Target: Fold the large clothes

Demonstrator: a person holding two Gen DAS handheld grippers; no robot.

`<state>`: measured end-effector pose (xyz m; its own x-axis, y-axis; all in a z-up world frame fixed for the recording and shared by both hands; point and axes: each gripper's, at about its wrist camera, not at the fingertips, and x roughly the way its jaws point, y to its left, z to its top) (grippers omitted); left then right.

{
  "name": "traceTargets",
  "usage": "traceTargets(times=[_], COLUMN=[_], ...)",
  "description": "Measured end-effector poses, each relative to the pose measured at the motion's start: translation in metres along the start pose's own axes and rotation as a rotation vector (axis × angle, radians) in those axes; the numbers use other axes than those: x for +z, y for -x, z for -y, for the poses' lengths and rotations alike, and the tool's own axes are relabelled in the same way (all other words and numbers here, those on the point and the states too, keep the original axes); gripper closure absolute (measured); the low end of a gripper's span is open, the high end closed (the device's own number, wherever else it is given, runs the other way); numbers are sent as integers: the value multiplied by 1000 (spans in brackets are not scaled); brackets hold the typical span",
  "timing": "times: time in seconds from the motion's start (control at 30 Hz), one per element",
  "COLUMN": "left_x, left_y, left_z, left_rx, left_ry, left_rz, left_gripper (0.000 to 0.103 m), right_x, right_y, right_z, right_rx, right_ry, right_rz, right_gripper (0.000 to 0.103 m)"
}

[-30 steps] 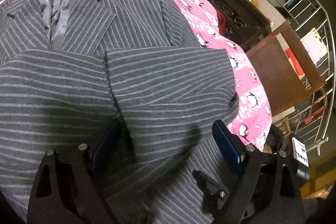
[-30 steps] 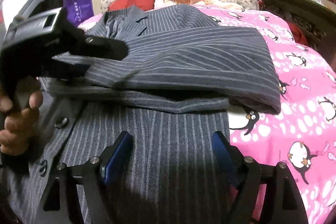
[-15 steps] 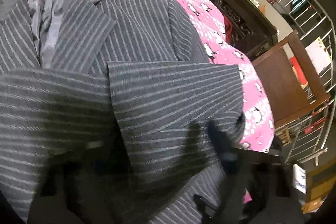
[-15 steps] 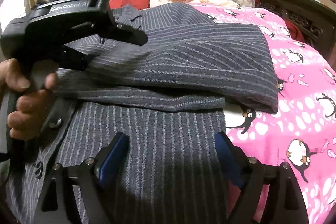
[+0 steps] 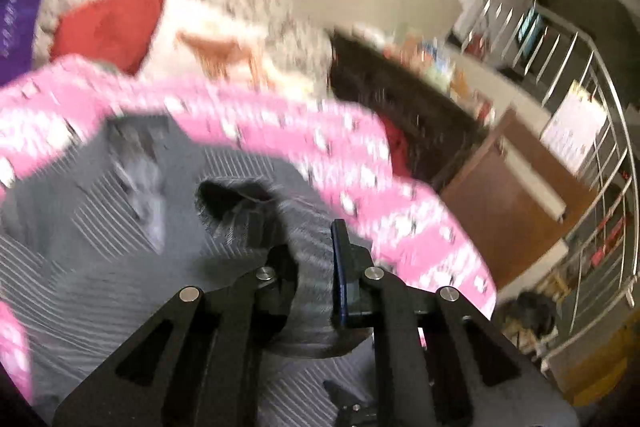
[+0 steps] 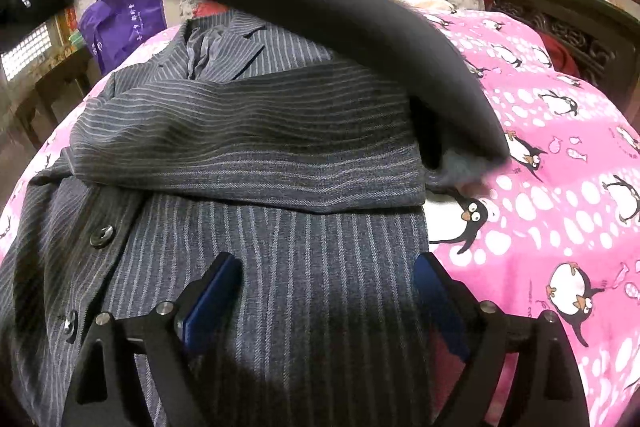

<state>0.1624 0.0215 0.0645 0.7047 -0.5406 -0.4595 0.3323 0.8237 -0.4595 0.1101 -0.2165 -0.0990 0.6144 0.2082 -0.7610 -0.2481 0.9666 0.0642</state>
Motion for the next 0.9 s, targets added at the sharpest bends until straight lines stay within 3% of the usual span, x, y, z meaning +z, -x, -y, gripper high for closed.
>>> traceTargets(times=[0.07,0.17,0.23,0.37,0.47,0.57,0.67,0.8,0.87,0.9], left_x=[13,20,14,-25,-53,-68,-80,-97,-103,-104], left_y=[29,58,67,61,53,35,8,-13,-21,-24], left_z=[-14,-50,-83,-158,-177,-150,-113,-103,-107,-108], left_rx=[14,120,185,316,286,197,165,153,132,115], left_ry=[8,14,67,244,354,287,188,213,250,269], left_rz=[55,92,83,-9,-73,-139,-238,-289,-297,-301], left_gripper=[92,92,92,92,92,92,89,63,61,53], right_x=[0,1,2,4,4,2,2,4,1,-1], right_y=[0,-1,-1,-4,-4,-3,0,22,24,26], right_z=[0,0,1,7,12,11,9,23,36,39], right_rx=[1,-1,-2,6,17,16,-36,-285,-289,-274], right_ry=[-1,-1,-2,-42,-70,-70,-63,-72,-108,-120], right_rz=[-1,-3,-5,-32,-45,-43,-49,-12,-35,-39], right_gripper=[14,13,11,7,7,6,6,6,7,7])
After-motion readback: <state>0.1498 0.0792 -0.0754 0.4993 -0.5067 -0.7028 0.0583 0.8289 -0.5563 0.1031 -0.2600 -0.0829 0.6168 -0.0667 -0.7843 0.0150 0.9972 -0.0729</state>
